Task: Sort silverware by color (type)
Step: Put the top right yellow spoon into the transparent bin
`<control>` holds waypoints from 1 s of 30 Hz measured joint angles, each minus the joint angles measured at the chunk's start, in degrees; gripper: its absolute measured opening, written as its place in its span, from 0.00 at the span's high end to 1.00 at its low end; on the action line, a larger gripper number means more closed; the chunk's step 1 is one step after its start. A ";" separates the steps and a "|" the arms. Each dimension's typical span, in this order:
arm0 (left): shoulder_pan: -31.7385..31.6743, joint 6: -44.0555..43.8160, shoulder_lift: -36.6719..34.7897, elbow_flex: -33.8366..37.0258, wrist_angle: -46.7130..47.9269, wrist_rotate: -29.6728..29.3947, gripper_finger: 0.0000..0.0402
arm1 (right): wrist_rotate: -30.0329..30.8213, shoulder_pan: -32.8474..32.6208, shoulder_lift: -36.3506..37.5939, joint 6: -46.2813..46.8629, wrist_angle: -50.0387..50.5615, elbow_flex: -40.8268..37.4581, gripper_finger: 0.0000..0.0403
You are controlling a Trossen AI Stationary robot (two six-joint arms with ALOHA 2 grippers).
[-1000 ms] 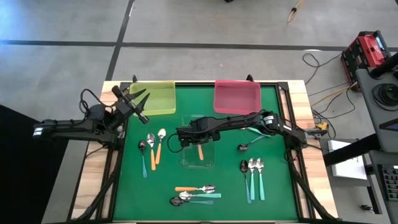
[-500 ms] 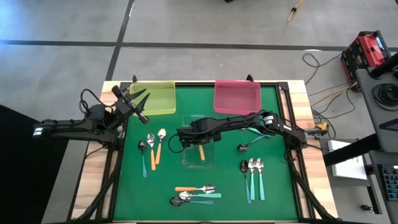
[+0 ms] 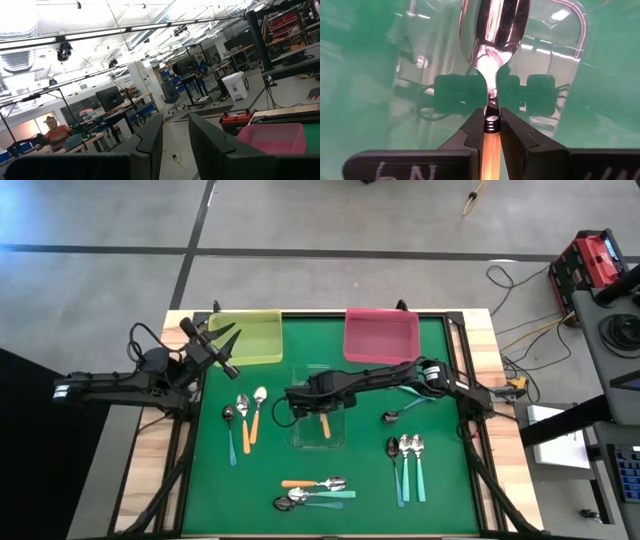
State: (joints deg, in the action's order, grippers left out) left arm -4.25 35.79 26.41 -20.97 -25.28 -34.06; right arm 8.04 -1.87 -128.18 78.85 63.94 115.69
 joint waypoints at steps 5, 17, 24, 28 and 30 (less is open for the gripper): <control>0.01 0.00 0.00 0.00 0.00 -0.01 0.81 | -0.03 0.00 0.00 0.01 -0.20 -1.06 0.92; 0.02 -0.02 0.00 0.00 0.00 0.00 0.81 | -0.03 0.00 0.00 -0.35 -0.40 -2.41 0.92; 0.01 -0.02 0.00 0.00 0.00 -0.01 0.81 | 0.00 0.00 0.00 -0.42 -0.40 -2.87 0.92; 0.02 -0.02 0.00 0.00 0.00 0.00 0.81 | 0.04 0.00 0.00 -0.42 -0.39 -2.90 0.92; 0.02 -0.02 0.00 0.00 0.00 -0.01 0.81 | 0.06 0.00 0.02 -0.42 -0.39 -3.03 0.92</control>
State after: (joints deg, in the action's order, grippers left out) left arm -4.23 35.77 26.41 -20.97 -25.28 -34.07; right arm 8.10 -1.87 -128.16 78.43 63.55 112.66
